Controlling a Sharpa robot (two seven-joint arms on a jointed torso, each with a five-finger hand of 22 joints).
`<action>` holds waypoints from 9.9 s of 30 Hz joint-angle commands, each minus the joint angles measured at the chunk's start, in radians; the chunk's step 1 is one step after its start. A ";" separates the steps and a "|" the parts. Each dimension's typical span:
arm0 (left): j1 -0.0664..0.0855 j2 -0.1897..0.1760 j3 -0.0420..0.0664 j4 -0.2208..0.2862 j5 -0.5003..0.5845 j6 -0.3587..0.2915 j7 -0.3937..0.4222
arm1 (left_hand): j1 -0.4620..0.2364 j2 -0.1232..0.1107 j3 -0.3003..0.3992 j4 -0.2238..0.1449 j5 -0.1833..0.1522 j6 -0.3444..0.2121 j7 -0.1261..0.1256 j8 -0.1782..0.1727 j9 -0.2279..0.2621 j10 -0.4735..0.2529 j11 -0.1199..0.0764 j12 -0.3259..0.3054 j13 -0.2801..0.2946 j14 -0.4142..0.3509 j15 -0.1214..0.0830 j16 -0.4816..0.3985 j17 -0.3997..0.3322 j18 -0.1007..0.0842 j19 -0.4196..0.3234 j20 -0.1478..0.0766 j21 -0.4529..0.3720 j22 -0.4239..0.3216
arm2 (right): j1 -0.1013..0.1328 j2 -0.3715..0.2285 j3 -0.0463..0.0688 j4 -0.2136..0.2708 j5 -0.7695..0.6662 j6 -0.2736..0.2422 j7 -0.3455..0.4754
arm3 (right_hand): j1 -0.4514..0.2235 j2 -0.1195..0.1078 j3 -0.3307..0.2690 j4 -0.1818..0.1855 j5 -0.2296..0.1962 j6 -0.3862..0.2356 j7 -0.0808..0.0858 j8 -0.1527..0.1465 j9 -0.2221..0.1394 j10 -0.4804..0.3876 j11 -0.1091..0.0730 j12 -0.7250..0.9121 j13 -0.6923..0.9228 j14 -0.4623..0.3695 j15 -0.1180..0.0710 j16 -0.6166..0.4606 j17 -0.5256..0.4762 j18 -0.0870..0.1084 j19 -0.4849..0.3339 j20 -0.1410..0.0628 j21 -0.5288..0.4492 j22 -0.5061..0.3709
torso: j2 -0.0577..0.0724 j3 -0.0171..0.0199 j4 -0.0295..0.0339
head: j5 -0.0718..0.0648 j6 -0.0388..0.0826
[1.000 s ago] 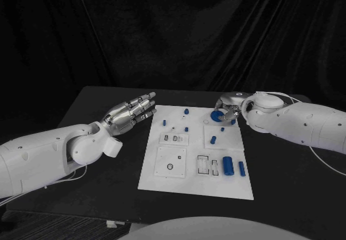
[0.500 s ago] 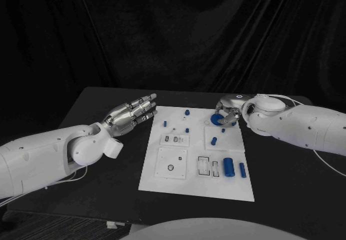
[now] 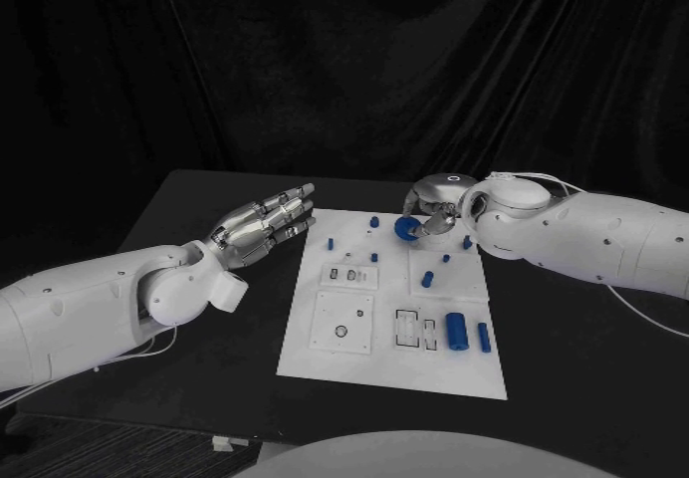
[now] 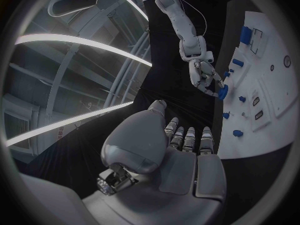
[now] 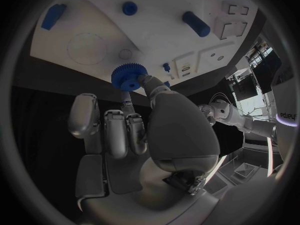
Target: Assemble the parts on the task board
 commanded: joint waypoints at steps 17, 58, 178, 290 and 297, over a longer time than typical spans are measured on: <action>-0.002 0.014 0.001 -0.005 0.001 0.018 0.005 | 0.008 -0.001 0.005 -0.006 0.010 -0.002 0.007 0.007 0.001 0.001 0.005 -0.003 0.002 -0.002 0.008 -0.004 -0.001 0.012 0.003 0.009 -0.006 -0.002 | -0.011 0.142 0.001 -0.115 0.002 0.038 0.024 | -0.004 0.010 0.007 0.004 -0.006 0.008 -0.025 -0.005 0.078 0.107 0.009 0.004 0.263 0.072 0.007 0.006 0.187 -0.009 0.005 0.001 0.003 0.071 | 0.002 0.0027 0.0010 | -0.001 -0.006; -0.002 0.026 0.001 -0.013 0.001 0.023 -0.006 | 0.009 -0.002 0.007 -0.009 0.012 -0.002 0.007 0.007 0.001 0.002 0.005 -0.002 0.002 -0.002 0.010 -0.004 -0.001 0.011 0.003 0.010 -0.006 -0.002 | -0.033 0.232 0.001 -0.197 0.009 0.024 0.035 | -0.032 0.009 0.005 0.016 -0.125 -0.194 -0.025 -0.161 0.002 0.107 0.005 0.004 0.263 0.067 0.006 -0.004 0.183 -0.004 -0.004 0.002 -0.030 0.077 | 0.001 0.0020 -0.0012 | 0.007 -0.016; -0.044 -0.001 0.001 -0.017 0.001 0.048 -0.023 | 0.012 -0.001 0.019 -0.026 0.022 -0.001 0.009 0.009 0.001 0.005 0.008 -0.001 0.003 -0.002 0.014 -0.004 -0.001 0.010 0.003 0.013 -0.006 -0.002 | -0.160 -0.132 -0.001 -0.113 0.091 -0.151 0.074 | 0.046 0.030 -0.082 0.069 -0.186 -0.072 -0.048 -0.062 -0.006 0.101 -0.016 0.000 0.258 0.055 -0.013 -0.049 0.151 -0.003 0.011 -0.017 -0.078 0.103 | -0.023 -0.0089 -0.0251 | -0.007 -0.024; -0.045 0.030 0.001 -0.030 0.001 0.055 -0.055 | 0.010 -0.002 0.028 -0.037 0.024 0.002 0.013 0.012 0.002 0.009 0.014 0.000 0.005 -0.002 0.015 -0.004 -0.001 0.010 0.003 0.015 -0.006 -0.002 | -0.160 0.125 0.000 0.038 0.068 0.013 -0.047 | 0.053 0.011 0.005 0.021 -0.092 -0.158 -0.016 0.052 0.099 0.031 0.011 -0.045 0.200 0.021 0.010 -0.115 0.099 0.022 -0.044 0.004 -0.247 0.087 | -0.024 -0.0097 -0.0236 | 0.011 -0.042; -0.045 0.030 0.001 -0.031 0.001 0.056 -0.056 | 0.010 -0.002 0.028 -0.037 0.024 0.002 0.013 0.012 0.002 0.009 0.014 0.000 0.005 -0.002 0.015 -0.004 -0.001 0.010 0.003 0.015 -0.006 -0.002 | -0.162 0.124 0.000 0.037 0.068 0.019 -0.049 | 0.039 0.008 -0.010 0.012 -0.195 -0.278 -0.024 -0.016 0.054 0.024 0.006 -0.049 0.194 0.020 0.007 -0.114 0.100 0.023 -0.043 0.002 -0.264 0.092 | -0.024 -0.0091 -0.0233 | 0.008 -0.042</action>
